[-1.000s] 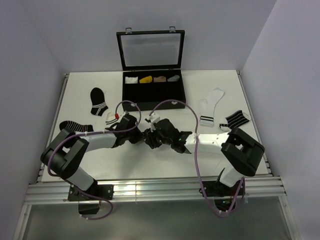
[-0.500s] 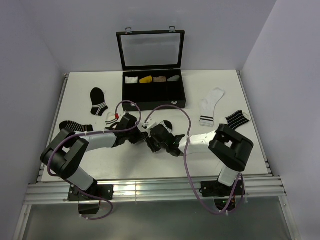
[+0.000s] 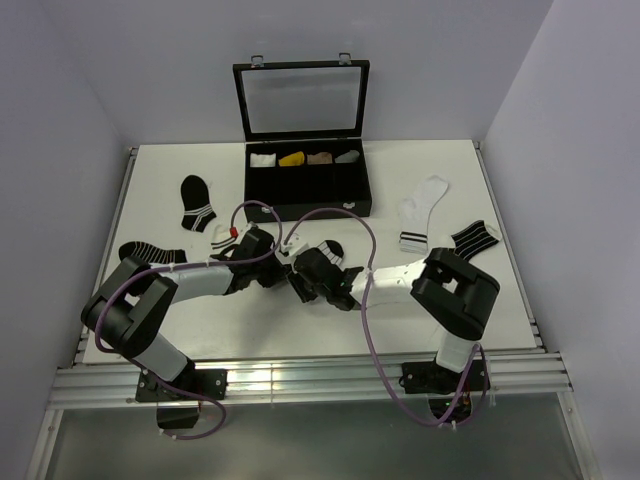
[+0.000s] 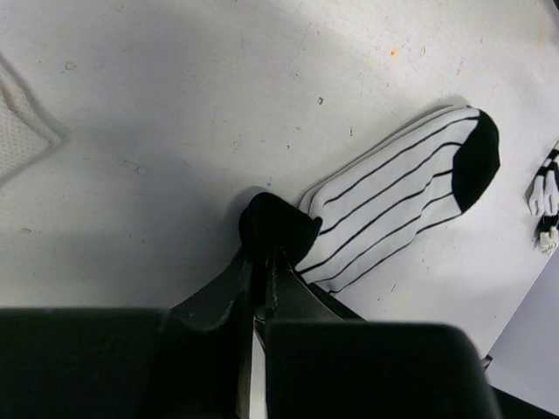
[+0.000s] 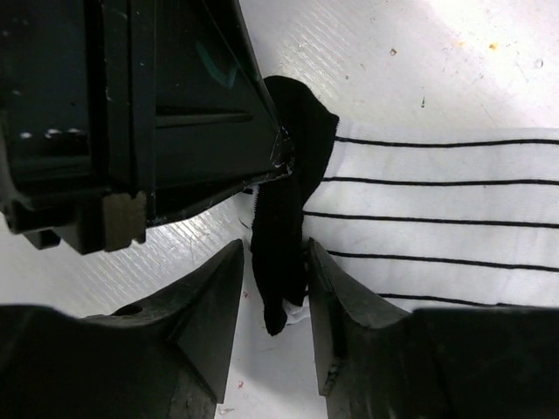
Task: Roll the socks
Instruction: Roll the sock at the center of the board.
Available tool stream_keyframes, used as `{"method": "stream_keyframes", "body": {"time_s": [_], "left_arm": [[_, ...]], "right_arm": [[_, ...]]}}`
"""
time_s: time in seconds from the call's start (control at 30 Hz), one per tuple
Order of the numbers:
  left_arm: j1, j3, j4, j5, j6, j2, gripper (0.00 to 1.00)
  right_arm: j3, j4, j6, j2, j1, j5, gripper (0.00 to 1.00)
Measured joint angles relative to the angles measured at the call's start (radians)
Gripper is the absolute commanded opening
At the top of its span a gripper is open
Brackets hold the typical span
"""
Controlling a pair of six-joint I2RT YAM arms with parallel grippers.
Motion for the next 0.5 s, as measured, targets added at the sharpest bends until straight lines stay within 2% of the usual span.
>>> {"method": "stream_keyframes", "body": {"time_s": [0.13,0.23,0.37,0.5], "left_arm": [[0.000,0.005,-0.002,0.002,0.001,0.004,0.00],[0.000,0.008,-0.003,0.004,0.001,0.006,0.00],[0.000,0.009,-0.005,0.004,0.001,0.006,0.00],[0.000,0.009,-0.005,0.005,0.003,0.007,0.00]], "right_arm": [[0.000,-0.021,0.000,-0.017,0.001,-0.001,0.49],[-0.001,-0.037,0.001,-0.053,0.001,-0.001,0.48],[-0.001,-0.039,0.002,-0.096,0.001,-0.002,0.44],[-0.001,-0.039,0.007,-0.111,0.002,-0.013,0.33]]}}
